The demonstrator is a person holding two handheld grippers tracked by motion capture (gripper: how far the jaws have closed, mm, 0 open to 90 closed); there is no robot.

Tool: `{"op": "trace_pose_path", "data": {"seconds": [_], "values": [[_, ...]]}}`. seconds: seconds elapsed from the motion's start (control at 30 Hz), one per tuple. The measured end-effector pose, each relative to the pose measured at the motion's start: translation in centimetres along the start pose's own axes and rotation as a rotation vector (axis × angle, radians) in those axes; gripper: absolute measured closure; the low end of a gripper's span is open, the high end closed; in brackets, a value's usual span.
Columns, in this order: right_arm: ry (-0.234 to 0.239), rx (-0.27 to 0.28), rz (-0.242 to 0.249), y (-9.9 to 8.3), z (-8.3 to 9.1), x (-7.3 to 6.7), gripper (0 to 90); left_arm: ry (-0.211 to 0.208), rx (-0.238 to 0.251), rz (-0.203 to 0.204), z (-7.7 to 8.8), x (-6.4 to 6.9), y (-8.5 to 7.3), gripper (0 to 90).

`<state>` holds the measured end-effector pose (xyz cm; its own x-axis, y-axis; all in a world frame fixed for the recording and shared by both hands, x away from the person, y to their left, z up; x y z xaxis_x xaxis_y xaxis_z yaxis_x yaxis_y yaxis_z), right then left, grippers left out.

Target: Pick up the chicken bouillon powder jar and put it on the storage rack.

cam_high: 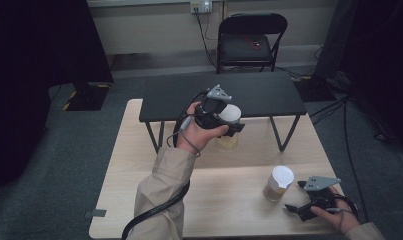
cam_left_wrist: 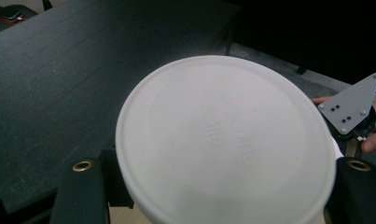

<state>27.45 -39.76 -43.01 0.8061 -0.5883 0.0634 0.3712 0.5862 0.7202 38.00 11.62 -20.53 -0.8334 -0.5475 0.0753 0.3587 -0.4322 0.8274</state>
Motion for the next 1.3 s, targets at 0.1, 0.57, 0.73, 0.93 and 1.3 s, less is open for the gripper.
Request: {"op": "trace_pose_path", "data": {"seconds": [0.1, 0.57, 0.73, 0.93, 1.3], "values": [[0.000, 0.000, 0.000, 0.0, 0.0, 0.0, 0.0, -0.007, -0.005, -0.008, 0.1, 0.0, 0.6, 33.7], [0.000, -0.001, 0.000, 0.0, 0.0, 0.0, 0.0, -0.003, 0.003, -0.009, 0.9, -0.3, 2.8, 33.7], [0.000, -0.001, 0.000, 0.0, 0.0, 0.0, 0.0, 0.006, 0.005, -0.002, 1.2, -0.3, 3.7, 33.7], [0.000, 0.000, 0.000, 0.0, 0.0, 0.0, 0.0, 0.034, 0.019, 0.022, 1.7, -0.9, 4.6, 33.7], [0.000, -0.001, 0.001, 0.0, 0.0, 0.0, 0.0, 0.090, 0.013, 0.058, 1.9, -2.1, 5.6, 33.7]]}}
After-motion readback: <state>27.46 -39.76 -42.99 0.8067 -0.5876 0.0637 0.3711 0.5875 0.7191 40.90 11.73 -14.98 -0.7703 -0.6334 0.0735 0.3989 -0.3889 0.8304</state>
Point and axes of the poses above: each handheld gripper's, and its own axes: z roughly backward along the jaws, y roughly out of its top, x roughly to its right, the point moved 2 cm from there along -z, roughly forward along the jaws, and after that the axes turned 3 degrees about z, right-handed, at the moved point
